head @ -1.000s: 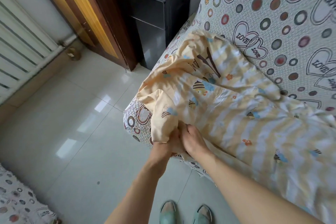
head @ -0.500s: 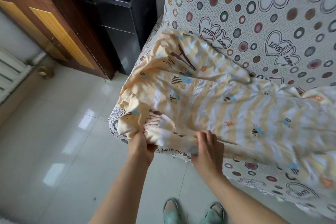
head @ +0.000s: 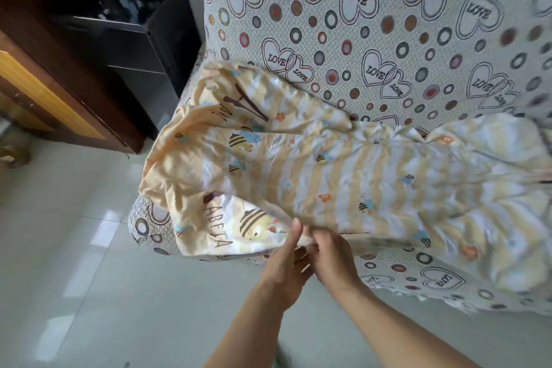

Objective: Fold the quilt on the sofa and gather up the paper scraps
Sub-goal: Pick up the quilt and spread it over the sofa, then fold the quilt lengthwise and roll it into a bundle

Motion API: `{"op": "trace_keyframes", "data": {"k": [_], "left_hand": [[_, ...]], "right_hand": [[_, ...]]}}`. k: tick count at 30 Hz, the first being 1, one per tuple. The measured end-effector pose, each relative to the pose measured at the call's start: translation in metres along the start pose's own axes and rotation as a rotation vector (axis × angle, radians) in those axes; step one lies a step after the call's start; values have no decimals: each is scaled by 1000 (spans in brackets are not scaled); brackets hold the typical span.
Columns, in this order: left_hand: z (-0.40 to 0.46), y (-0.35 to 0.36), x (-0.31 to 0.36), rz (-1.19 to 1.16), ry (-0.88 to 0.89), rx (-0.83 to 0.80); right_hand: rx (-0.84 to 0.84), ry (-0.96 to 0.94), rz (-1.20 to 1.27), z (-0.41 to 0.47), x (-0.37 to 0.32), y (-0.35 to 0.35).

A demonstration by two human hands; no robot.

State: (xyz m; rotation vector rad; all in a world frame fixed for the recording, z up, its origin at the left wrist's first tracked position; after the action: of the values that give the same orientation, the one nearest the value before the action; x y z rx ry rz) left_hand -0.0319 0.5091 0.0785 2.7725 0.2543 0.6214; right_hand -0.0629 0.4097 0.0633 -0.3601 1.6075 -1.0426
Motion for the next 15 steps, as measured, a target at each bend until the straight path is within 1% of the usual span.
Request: {"op": "trace_keyframes", "data": {"k": [1, 2, 4, 5, 8, 10, 11, 14, 15], "left_hand": [[3, 9, -3, -20, 7, 27], [6, 17, -6, -59, 19, 94], [9, 27, -8, -108, 73, 284], [7, 31, -8, -126, 105, 344], [-4, 35, -6, -215, 133, 402], [-10, 33, -8, -349, 102, 404], [-11, 32, -12, -408, 105, 401], [-10, 24, -19, -507, 180, 414], [-7, 21, -21, -530, 199, 427]], "right_hand": [[-10, -44, 14, -2, 0, -5], [-6, -88, 26, -5, 3, -11], [38, -157, -14, -11, 19, -21], [63, -157, -49, -14, 30, -25], [100, -79, -180, -17, 65, -39], [99, -28, -299, -15, 85, -46], [98, 30, -313, -13, 94, -51], [110, 239, -164, -9, 110, -64], [77, 273, -150, -9, 113, -67]]}}
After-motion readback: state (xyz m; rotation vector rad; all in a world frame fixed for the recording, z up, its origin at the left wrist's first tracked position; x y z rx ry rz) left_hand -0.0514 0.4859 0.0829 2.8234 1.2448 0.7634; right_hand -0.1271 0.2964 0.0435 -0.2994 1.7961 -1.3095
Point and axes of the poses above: each hand's wrist, its own z-axis towards the middle knuckle, its own y-axis out of the palm, x = y × z, the point moved 1 cm from there along z, towards the middle knuckle, and after that the axes turned 8 degrees about x, right-handed, at the moved point
